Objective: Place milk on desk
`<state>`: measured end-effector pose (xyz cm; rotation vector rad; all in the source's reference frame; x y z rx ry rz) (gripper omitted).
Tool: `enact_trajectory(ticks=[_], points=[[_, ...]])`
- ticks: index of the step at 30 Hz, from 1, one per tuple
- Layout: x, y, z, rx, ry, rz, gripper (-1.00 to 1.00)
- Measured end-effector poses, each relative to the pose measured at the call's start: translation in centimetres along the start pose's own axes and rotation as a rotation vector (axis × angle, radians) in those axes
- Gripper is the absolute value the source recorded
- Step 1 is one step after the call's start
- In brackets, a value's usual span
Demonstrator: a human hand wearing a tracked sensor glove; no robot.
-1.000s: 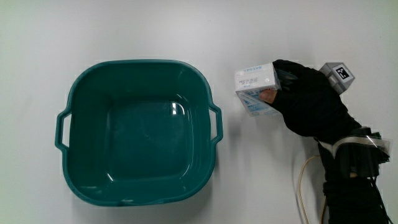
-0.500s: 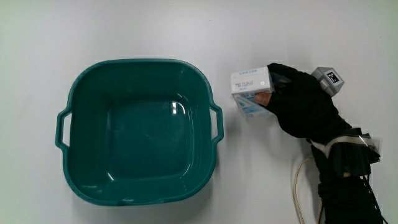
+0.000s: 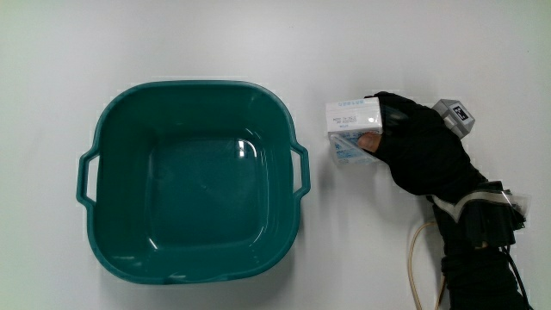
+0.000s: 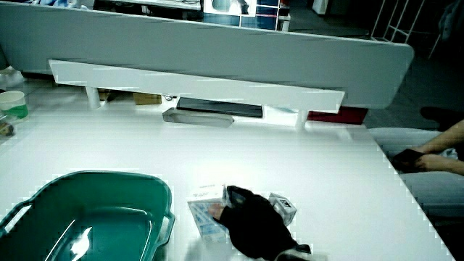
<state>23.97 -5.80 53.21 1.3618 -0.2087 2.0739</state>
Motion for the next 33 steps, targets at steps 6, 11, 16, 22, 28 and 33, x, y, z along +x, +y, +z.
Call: enact_trajectory(ticks=[6,11,16,22,28,33], points=[[0.2,-0.4,0.5,0.015,-0.042,-0.027,0.00],[0.3,-0.5,0.6,0.022,-0.066,-0.041,-0.03],[0.3,-0.7,0.6,0.030,-0.074,-0.042,-0.18],[-0.3,-1.1,0.2,0.062,-0.133,-0.036,-0.36],[-1.5,-1.7,-0.4,0.109,-0.298,-0.040,-0.55],[-2.8,-2.2,-1.4,0.144,-0.485,-0.053,-0.70]])
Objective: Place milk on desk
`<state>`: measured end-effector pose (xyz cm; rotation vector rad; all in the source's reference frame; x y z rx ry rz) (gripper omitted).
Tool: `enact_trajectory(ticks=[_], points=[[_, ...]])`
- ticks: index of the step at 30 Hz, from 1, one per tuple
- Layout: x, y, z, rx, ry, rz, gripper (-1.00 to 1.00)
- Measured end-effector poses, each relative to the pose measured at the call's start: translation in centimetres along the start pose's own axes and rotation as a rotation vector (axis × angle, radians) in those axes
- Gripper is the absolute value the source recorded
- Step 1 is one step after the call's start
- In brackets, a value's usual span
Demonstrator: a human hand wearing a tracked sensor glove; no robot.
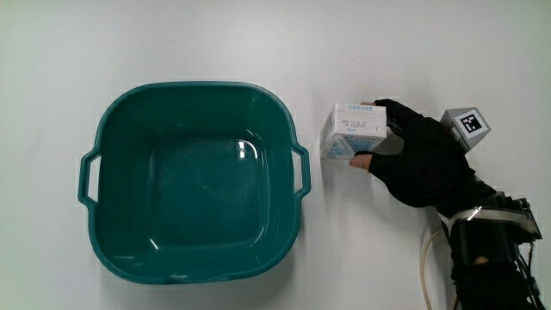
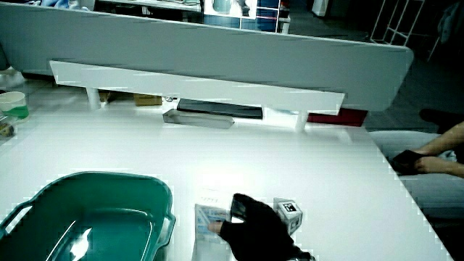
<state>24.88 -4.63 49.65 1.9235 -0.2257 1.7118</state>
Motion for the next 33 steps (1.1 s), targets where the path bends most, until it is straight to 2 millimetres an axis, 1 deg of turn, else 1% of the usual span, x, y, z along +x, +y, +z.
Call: enact_trajectory(ticks=[3,5,7,8,10,12,13,16,27,30,31,33], points=[[-1.1,-0.3,-0.2,0.018,-0.144,0.002,-0.79],[-2.3,-0.7,-0.7,0.018,-0.218,-0.023,-0.85],[-2.9,-1.0,-0.8,0.022,-0.357,-0.052,-0.91],[-3.5,-1.2,-1.0,0.018,-0.378,-0.066,-0.94],[-3.7,-1.6,-1.0,0.018,-0.477,-0.100,-1.00],[-4.4,-2.1,-1.2,0.008,-0.526,-0.133,-1.00],[-4.9,-2.4,-1.4,0.007,-0.556,-0.176,-1.00],[-5.7,-3.4,-1.8,-0.003,-0.604,-0.308,-1.00],[-7.9,-7.6,-4.0,-0.090,-0.805,-0.368,-1.00],[-9.1,-8.2,-5.0,-0.119,-0.873,-0.333,-1.00],[-9.5,-8.4,-5.4,-0.139,-0.864,-0.294,-1.00],[-9.9,-8.9,-5.9,-0.150,-0.867,-0.295,-1.00]])
